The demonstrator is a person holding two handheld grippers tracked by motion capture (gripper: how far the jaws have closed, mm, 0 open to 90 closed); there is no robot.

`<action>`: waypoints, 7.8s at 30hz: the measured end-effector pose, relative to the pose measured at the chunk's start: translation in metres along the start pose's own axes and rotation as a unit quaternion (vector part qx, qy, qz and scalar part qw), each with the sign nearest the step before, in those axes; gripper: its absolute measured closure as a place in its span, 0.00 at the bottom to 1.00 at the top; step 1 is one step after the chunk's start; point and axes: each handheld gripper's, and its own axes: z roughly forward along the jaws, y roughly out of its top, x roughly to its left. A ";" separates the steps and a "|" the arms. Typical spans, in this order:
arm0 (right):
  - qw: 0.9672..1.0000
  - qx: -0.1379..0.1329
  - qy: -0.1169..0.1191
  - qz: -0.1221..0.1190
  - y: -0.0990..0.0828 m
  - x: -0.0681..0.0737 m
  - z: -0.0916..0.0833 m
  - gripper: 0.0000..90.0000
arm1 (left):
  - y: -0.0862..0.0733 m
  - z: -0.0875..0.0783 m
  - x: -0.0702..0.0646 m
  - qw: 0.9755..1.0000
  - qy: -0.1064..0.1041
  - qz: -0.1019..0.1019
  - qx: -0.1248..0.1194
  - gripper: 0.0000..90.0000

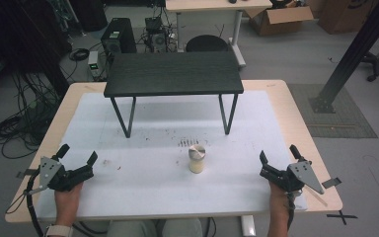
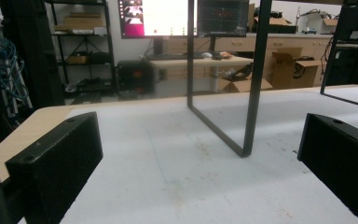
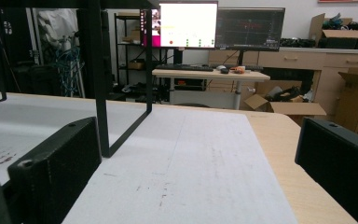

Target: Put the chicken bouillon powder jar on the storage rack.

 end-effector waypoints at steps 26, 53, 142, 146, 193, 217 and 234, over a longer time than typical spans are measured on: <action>1.000 0.020 -0.004 0.016 0.002 -0.003 0.003 0.00 | 0.000 0.000 0.000 1.000 -0.001 0.001 -0.001 0.00; 0.998 0.022 0.054 0.017 0.043 0.021 -0.004 0.00 | 0.000 -0.001 0.000 1.000 -0.001 0.000 -0.003 0.00; 0.954 0.145 0.258 -0.038 0.022 0.168 0.048 0.03 | 0.000 -0.002 0.001 1.000 -0.001 -0.004 -0.008 0.00; 0.955 0.151 0.254 -0.035 0.018 0.170 0.053 0.05 | -0.001 -0.002 0.001 1.000 -0.001 -0.004 -0.008 0.00; 0.948 0.140 0.283 -0.043 0.019 0.174 0.064 0.47 | -0.001 -0.002 0.001 1.000 -0.002 -0.005 -0.009 0.00; 0.943 0.139 0.301 -0.023 0.071 0.169 0.067 0.47 | -0.001 -0.002 0.001 1.000 -0.002 -0.006 -0.010 0.00; 0.936 0.131 0.324 -0.044 0.123 0.175 0.074 0.47 | -0.001 -0.002 0.001 1.000 -0.002 -0.007 -0.010 0.00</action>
